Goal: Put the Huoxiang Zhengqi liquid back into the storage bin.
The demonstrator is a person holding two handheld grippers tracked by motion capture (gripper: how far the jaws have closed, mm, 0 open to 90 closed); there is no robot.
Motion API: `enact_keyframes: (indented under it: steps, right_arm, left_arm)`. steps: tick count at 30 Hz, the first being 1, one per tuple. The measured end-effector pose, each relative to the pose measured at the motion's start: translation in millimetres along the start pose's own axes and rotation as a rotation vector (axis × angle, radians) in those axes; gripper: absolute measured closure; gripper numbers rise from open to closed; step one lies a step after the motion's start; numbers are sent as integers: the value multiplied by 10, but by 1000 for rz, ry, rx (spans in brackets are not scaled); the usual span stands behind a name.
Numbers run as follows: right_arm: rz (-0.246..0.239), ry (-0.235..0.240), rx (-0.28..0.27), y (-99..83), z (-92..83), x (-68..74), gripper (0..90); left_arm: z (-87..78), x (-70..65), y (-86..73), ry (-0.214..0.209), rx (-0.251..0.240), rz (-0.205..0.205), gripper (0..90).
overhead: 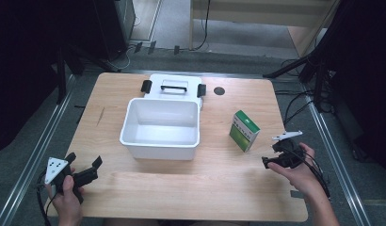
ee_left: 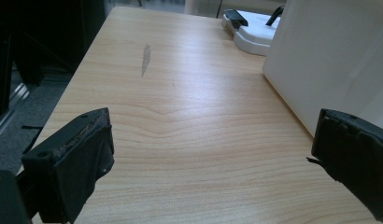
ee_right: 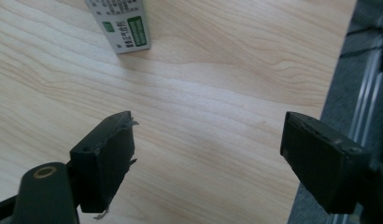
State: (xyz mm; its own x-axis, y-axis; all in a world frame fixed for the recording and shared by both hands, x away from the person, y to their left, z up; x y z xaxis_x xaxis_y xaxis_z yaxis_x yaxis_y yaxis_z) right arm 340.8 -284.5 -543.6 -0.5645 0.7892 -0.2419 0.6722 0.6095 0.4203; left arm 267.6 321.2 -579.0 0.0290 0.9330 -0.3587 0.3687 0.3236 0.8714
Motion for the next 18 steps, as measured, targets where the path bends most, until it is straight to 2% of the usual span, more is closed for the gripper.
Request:
enact_keyframes:
  steps: [3, 4, 5, 10, 12, 14, 18]
  right_arm:
    - [16, 74, 43, 93, -32, 12, 165]
    - [11, 87, 82, 139, -30, -8, 156]
    - [11, 87, 82, 139, -30, -8, 156]
    - [-31, 85, 161, 267, -44, -68, 152]
    - [-79, 64, 222, 363, -58, -79, 151]
    - [-95, 59, 242, 395, -63, -80, 151]
    - [-129, 96, 294, 520, -73, -41, 144]
  left_arm:
    - [2, 6, 1, 4, 1, -3, 0]
    - [1, 7, 1, 3, 2, -4, 0]
    - [1, 7, 1, 2, 2, -4, 0]
    - [7, 11, 1, 2, 7, -12, 0]
    - [7, 13, 0, 2, 10, -14, 0]
    - [10, 15, 0, 4, 11, -14, 0]
    - [13, 15, 0, 5, 14, -15, 0]
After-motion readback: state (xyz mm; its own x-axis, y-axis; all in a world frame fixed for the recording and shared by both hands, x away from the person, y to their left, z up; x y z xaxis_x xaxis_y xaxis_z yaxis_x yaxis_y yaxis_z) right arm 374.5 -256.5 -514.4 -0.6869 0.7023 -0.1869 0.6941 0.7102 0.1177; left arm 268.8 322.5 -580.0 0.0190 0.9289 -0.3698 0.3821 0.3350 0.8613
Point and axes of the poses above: each handheld gripper's, and its own axes: z roughly forward along the jaws, y roughly out of its top, x roughly to its left, the point moved 8 cm from there along z, roughly forward along the jaws, and after that the axes turned 12 degrees about -z, right-handed, at the moved point
